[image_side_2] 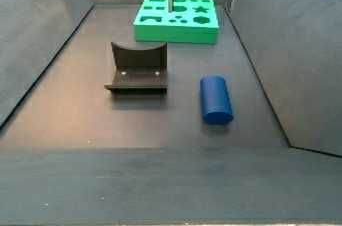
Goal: Pick up the oval object. Move up. Place the oval object on the fixture. Regrasp the oval object. Move to above the board. Insert the oval object.
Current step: Pick up the oval object.
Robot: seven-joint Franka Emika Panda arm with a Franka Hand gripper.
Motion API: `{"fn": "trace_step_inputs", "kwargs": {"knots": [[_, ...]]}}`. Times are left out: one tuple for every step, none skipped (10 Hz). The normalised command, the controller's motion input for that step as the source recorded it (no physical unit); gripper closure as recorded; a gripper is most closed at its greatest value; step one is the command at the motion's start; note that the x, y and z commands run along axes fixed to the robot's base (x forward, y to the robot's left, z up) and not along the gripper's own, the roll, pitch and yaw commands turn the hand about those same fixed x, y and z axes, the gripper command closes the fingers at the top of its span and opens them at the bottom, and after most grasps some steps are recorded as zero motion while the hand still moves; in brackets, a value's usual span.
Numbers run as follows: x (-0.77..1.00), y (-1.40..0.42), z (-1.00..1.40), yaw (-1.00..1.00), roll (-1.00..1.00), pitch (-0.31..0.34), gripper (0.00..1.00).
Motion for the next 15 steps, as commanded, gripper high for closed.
{"fn": "trace_step_inputs", "kwargs": {"knots": [[-0.39, 0.05, -0.16, -0.04, -0.06, -0.144, 0.0], [-1.0, 0.47, -0.67, -0.01, 0.01, -0.151, 0.0], [-1.0, 0.63, -0.82, 0.0, 0.01, -0.116, 0.0], [-0.9, 0.75, -0.89, 0.0, 0.0, -0.134, 0.0], [-0.67, 0.75, -0.87, 0.0, 0.0, -0.171, 0.0], [-0.31, 0.53, -0.8, -0.04, 0.0, -0.183, 0.0], [0.02, 0.05, -0.79, 0.0, 0.0, -0.106, 0.0], [0.43, -0.13, -0.68, -0.17, 0.0, -0.119, 0.0], [0.57, -0.05, -0.71, -0.23, -0.03, -0.099, 0.0], [0.51, 0.15, -0.81, -0.26, -0.02, -0.084, 0.0], [0.53, 0.4, -1.0, -0.07, -0.02, 0.0, 0.0], [0.19, 0.25, -1.0, 0.0, 0.0, 0.0, 0.0], [0.02, 0.04, -1.0, 0.0, 0.01, -0.013, 0.0], [0.0, 0.0, -1.0, -0.02, 0.0, -0.001, 0.0], [0.0, 0.0, -1.0, -0.03, 0.01, 0.0, 0.0]]}}
